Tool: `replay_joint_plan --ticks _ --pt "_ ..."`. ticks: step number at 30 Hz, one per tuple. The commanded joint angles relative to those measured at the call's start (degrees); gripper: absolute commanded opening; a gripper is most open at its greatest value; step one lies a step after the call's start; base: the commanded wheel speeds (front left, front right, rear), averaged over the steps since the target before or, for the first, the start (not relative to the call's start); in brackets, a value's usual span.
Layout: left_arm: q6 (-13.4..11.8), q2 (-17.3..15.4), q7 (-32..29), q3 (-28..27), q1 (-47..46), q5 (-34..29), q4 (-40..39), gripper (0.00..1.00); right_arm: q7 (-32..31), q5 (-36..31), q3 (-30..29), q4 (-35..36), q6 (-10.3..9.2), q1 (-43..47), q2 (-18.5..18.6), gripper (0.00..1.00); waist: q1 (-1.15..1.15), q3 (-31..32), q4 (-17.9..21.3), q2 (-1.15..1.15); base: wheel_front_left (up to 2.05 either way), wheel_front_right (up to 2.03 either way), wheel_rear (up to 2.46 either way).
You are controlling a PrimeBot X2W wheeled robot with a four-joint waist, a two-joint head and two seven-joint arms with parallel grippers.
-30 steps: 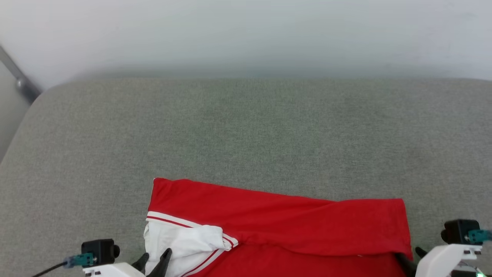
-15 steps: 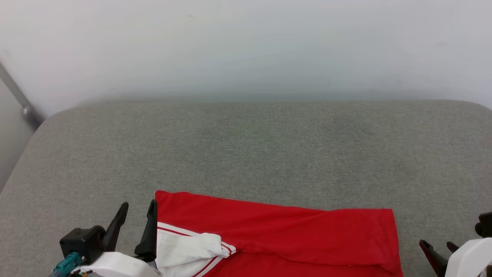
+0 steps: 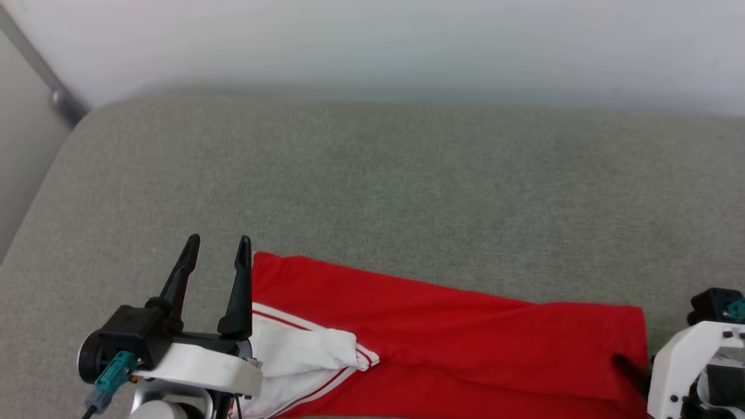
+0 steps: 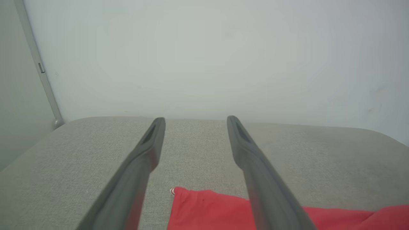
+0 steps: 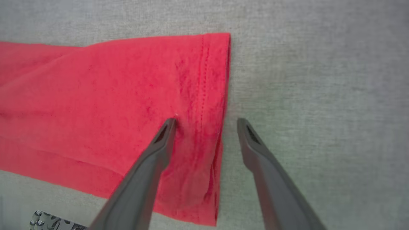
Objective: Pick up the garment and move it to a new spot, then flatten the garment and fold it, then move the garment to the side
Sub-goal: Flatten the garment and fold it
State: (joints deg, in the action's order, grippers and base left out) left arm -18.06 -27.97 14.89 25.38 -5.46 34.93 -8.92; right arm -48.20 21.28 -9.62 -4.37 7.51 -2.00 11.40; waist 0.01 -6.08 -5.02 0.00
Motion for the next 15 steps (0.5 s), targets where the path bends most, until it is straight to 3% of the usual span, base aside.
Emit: replay_joint_plan --ticks 1,6,7,8,9,15 --pt "0.3 0.3 0.3 0.1 -0.8 -0.6 0.2 1.00 0.1 0.5 0.4 -1.2 -0.04 -1.0 -0.1 1.00 -0.01 -2.7 -1.6 0.00 0.00 0.00 0.00" --pt "1.8 1.3 0.4 0.2 -1.9 -1.4 1.5 1.00 -1.8 3.4 2.5 -8.2 -0.03 -2.3 -0.6 1.00 -0.01 -3.9 -2.2 0.00 0.00 0.00 0.00" --pt "1.9 1.5 0.4 0.2 -1.9 -1.5 1.7 1.00 -2.3 3.9 3.1 -9.1 -0.03 -2.3 -0.6 0.84 -0.01 -3.8 -2.2 0.00 0.00 0.00 0.00" --pt "2.0 1.6 0.4 0.0 -1.9 -1.7 1.9 1.00 -2.6 4.3 3.7 -9.7 -0.03 -2.3 -0.5 0.37 -0.01 -3.7 -2.2 0.00 0.00 0.00 0.00" --pt "2.1 1.7 0.4 -0.1 -1.7 -1.6 2.1 1.00 -2.9 4.9 4.1 -10.0 -0.03 -2.3 -0.4 0.00 -0.01 -3.5 -2.1 0.00 0.00 0.00 0.00" --pt "2.0 1.4 0.4 -0.4 -0.4 -2.2 3.3 1.00 -1.3 6.3 5.5 -8.7 -0.03 -4.0 2.3 0.00 -0.01 -1.8 -1.2 0.00 0.00 0.00 0.00"
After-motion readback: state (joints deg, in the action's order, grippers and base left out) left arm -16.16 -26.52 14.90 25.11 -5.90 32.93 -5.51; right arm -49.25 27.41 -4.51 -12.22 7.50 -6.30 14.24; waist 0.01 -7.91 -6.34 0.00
